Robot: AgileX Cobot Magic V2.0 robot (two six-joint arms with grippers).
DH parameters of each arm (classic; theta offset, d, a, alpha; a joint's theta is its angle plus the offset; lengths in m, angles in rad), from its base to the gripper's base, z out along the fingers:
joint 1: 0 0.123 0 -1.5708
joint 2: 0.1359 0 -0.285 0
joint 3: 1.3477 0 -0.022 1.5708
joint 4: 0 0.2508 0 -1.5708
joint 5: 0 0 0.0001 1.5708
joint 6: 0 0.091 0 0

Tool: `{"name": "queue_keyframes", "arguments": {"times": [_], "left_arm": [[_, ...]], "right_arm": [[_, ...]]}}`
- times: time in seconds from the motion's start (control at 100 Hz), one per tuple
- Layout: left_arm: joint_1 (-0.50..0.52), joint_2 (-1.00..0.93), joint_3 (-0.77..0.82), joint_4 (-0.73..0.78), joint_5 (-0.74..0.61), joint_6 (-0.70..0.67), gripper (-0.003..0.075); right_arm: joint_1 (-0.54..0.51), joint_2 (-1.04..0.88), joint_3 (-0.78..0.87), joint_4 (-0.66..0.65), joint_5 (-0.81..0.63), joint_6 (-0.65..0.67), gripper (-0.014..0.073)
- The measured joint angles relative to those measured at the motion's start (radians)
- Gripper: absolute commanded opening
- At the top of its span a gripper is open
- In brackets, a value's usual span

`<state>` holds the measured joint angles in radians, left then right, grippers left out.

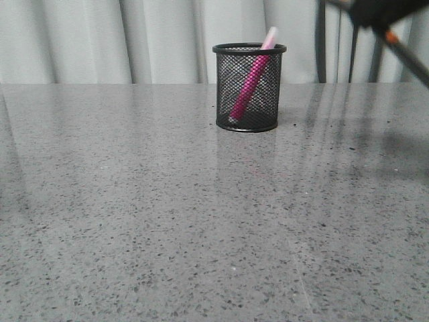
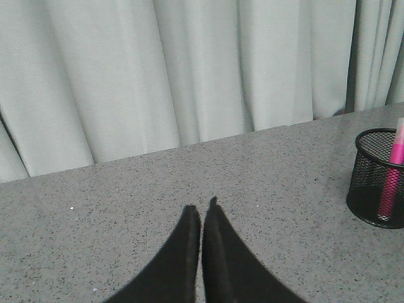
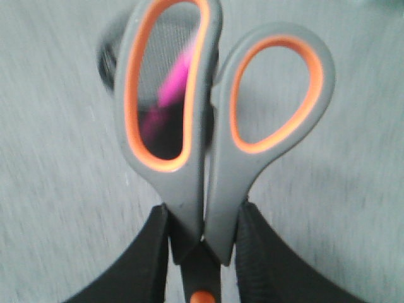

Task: Put pen and scissors into bin
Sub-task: 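Lift the scissors with the right gripper and carry toward the cup, then lower the scissors blades-first into the mesh cup and release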

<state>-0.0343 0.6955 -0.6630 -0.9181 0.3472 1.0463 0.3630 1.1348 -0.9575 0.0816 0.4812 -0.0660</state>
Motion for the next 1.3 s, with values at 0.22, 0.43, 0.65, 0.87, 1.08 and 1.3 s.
{"name": "queue_keyframes", "arguments": {"times": [0.22,0.43,0.65,0.87,1.08,1.3], "left_arm": [[0.0,0.0,0.0,-0.002,0.0,0.0,-0.0019],[0.0,0.0,0.0,-0.004,0.0,0.0,-0.0019],[0.0,0.0,0.0,-0.004,0.0,0.0,-0.0019],[0.0,0.0,0.0,-0.004,0.0,0.0,-0.0019],[0.0,0.0,0.0,-0.004,0.0,0.0,-0.0019],[0.0,0.0,0.0,-0.004,0.0,0.0,-0.0019]], "right_arm": [[0.017,0.015,0.005,0.031,-0.365,0.0,-0.0076],[0.07,0.172,0.005,0.037,-0.722,0.0,-0.0076],[0.096,0.353,0.005,0.038,-1.065,0.0,-0.0076],[0.096,0.461,0.005,0.042,-1.145,0.0,-0.0076],[0.096,0.526,0.005,0.042,-1.175,0.0,-0.0076],[0.096,0.53,0.018,0.042,-1.184,0.0,-0.0076]]}}
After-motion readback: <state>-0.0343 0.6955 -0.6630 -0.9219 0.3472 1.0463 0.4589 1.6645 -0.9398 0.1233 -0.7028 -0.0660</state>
